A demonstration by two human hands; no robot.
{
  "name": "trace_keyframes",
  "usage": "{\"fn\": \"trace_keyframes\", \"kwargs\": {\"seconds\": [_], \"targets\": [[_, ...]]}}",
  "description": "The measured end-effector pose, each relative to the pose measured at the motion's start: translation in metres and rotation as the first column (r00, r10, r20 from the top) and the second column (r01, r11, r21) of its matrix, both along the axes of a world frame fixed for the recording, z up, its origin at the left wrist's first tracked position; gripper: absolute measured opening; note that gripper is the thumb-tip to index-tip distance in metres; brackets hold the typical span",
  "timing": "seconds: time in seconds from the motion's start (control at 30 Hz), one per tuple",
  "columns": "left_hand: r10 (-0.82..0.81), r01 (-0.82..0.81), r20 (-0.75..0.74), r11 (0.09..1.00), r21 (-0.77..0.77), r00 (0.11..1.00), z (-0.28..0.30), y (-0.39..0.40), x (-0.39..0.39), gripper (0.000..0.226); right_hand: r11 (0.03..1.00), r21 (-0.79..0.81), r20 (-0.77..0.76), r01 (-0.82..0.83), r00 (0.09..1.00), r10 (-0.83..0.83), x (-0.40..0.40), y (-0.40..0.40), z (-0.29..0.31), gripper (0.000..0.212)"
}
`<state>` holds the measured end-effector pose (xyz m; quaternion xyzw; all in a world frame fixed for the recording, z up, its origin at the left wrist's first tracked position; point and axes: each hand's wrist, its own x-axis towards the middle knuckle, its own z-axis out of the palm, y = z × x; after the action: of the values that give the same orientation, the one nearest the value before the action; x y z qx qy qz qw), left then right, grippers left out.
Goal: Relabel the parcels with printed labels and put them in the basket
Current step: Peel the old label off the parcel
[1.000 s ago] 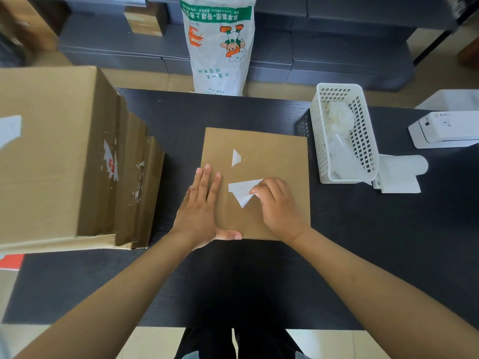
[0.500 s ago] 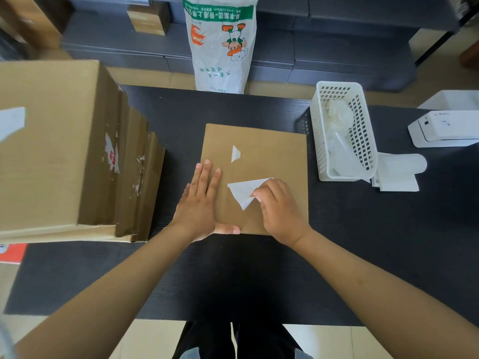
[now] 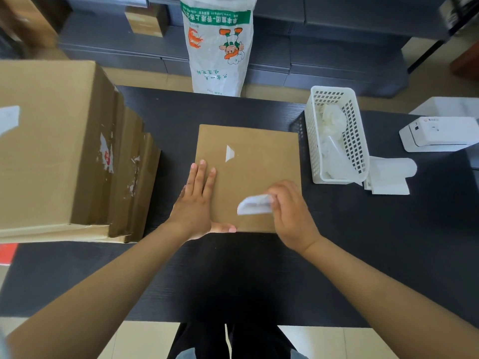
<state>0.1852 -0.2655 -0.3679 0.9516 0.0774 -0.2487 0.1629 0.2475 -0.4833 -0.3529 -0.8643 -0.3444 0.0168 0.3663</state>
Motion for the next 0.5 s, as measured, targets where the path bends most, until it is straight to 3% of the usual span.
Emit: {"fn": "trace_keyframes", "kwargs": {"seconds": [0.13, 0.23, 0.3, 0.4, 0.5], "targets": [[0.004, -0.004, 0.007, 1.000, -0.012, 1.000, -0.001, 0.002, -0.001, 0.142, 0.966, -0.014, -0.160, 0.259, 0.953, -0.258, 0.024, 0.012, -0.003, 0.017], [-0.002, 0.002, 0.008, 1.000, -0.020, 1.000, 0.000, 0.002, -0.001, 0.141, 0.953, -0.053, -0.199, 0.299, 0.932, -0.303, 0.031, 0.018, -0.006, 0.025], [-0.001, 0.001, 0.009, 1.000, -0.026, 1.000, 0.000, 0.003, -0.001, 0.141, 0.945, -0.014, -0.307, 0.326, 0.898, -0.314, 0.036, 0.021, -0.006, 0.039], [-0.004, 0.004, 0.005, 1.000, -0.028, 1.000, 0.001, 0.002, -0.001, 0.140, 0.866, 0.079, -0.577, 0.494, 0.731, -0.364, 0.041, 0.026, -0.007, 0.043], [-0.005, 0.004, -0.006, 0.999, -0.040, 1.000, 0.003, 0.002, -0.001, 0.138, 0.770, 0.026, -0.729, 0.638, 0.539, -0.422, 0.047, 0.027, -0.004, 0.036]]}}
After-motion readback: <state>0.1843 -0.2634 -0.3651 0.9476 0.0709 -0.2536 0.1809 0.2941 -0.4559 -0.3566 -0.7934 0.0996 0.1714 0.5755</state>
